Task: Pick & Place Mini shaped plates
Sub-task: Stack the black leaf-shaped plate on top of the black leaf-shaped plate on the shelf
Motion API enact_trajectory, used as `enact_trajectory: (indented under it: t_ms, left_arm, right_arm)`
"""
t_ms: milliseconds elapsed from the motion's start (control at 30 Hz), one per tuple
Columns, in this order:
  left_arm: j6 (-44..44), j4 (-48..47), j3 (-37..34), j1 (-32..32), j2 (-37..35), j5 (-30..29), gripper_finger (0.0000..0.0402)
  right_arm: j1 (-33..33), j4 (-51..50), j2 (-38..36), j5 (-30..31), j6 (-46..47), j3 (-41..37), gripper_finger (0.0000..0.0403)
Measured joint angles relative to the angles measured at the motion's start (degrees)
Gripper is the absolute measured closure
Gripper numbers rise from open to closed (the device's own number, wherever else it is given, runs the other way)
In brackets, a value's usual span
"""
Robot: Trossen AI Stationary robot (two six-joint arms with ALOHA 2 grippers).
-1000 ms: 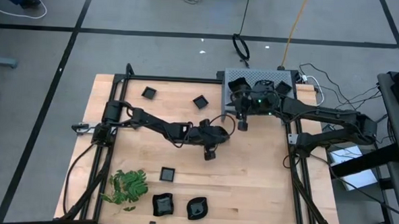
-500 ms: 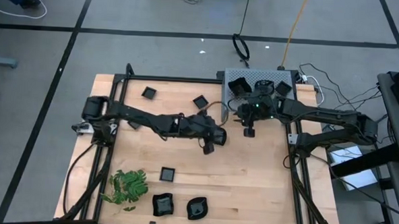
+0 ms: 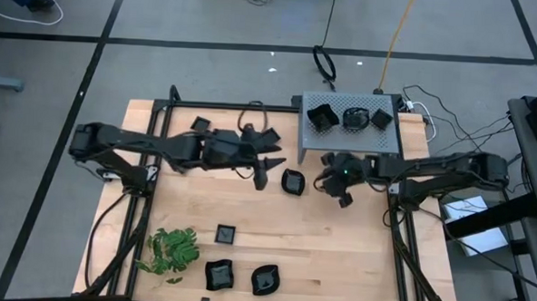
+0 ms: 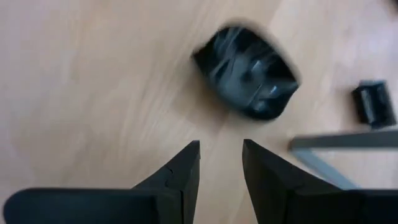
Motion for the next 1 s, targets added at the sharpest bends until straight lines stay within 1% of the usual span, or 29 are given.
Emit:
enact_trajectory:
  t_ms: [67, 133, 300, 467, 567, 800, 933, 1000]
  left_arm:
    - [-0.61, -1.54, -0.10, 0.00, -1.88, -0.10, 0.0231]
    - [-1.57, -0.49, 0.01, 0.00, -2.43, -0.20, 0.0231]
    - [-1.30, -1.14, -0.08, 0.00, -3.32, -0.22, 0.0231]
    - [-1.26, -1.67, -0.08, 0.35, -3.32, -0.23, 0.0231]
    - [-1.16, -2.44, -0.08, 0.37, -3.30, -0.24, 0.0231]
    - [-1.12, -2.36, -0.08, 0.37, -3.30, -0.22, 0.0231]
    - [-1.12, -2.39, -0.08, 0.37, -3.30, -0.24, 0.0231]
    - [-1.14, -2.45, -0.08, 0.37, -3.30, -0.22, 0.0231]
  right_arm:
    - [1.36, 0.02, -0.02, 3.52, -2.42, -1.68, 0.0291]
    - [2.64, 0.07, -0.02, 6.39, -5.36, -3.03, 0.0291]
    - [5.32, 1.52, -0.02, 6.69, -10.65, -4.36, 0.0291]
    - [6.21, 14.77, 0.55, 6.48, -12.01, -6.91, 0.0291]
    - [6.17, 19.64, 2.74, 6.44, -14.16, -7.49, 0.0291]
    - [6.17, 26.71, 11.80, 6.76, -25.26, -7.49, 0.0291]
    - [6.17, 33.07, 17.20, 9.10, -29.64, -7.47, 0.0291]
    - [6.15, 35.51, 19.30, 9.89, -29.98, -7.41, 0.0291]
